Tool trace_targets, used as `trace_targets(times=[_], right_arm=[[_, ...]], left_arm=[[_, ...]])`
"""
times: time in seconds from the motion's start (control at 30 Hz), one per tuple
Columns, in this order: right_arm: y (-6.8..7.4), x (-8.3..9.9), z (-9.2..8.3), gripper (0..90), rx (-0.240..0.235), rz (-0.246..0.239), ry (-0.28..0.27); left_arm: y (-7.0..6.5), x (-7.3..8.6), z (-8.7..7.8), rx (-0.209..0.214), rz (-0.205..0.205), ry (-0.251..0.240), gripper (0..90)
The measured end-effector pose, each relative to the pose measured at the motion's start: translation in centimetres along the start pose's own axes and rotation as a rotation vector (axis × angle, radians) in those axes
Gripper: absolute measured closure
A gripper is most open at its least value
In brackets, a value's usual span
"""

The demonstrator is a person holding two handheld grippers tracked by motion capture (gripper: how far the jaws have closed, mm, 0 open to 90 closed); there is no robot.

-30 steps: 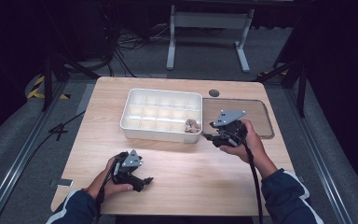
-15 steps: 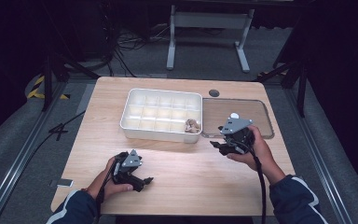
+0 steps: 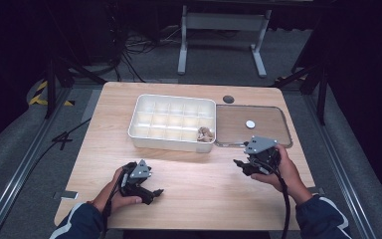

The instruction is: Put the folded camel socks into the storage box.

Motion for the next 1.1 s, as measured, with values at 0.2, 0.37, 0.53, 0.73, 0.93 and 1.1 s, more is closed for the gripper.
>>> trace_targets(times=[0.2, 0.37, 0.53, 0.73, 0.93, 1.1], right_arm=[[0.4, 1.4, -0.2, 32.6, 0.010, 0.012, 0.013], [0.7, 2.4, -0.4, 33.6, 0.011, 0.018, 0.006], [1.0, 4.2, -0.6, 33.1, 0.019, 0.047, 0.016], [0.9, 6.2, -0.9, 32.6, 0.020, 0.072, 0.015], [0.8, 7.6, -1.2, 31.8, 0.017, 0.091, 0.028], [0.8, 9.2, -1.2, 30.8, 0.017, 0.108, 0.045]], left_arm=[[0.0, 0.0, 0.0, 0.000, 0.000, 0.000, 9.8], [0.0, 0.0, 0.0, 0.000, 0.000, 0.000, 9.8], [0.0, 0.0, 0.0, 0.000, 0.000, 0.000, 9.8], [0.0, 0.0, 0.0, 0.000, 0.000, 0.000, 9.8], [0.0, 0.0, 0.0, 0.000, 0.000, 0.000, 9.8], [0.0, 0.0, 0.0, 0.000, 0.000, 0.000, 9.8]])
Point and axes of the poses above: each handheld gripper's, and its own axes: z roughly forward along the jaws, x roughly out of its underside, y roughly to its left, the point moved 3 cm from there along z, roughly forward along the jaws, and after that the axes turned 5 degrees about x, right-handed, at the moved point
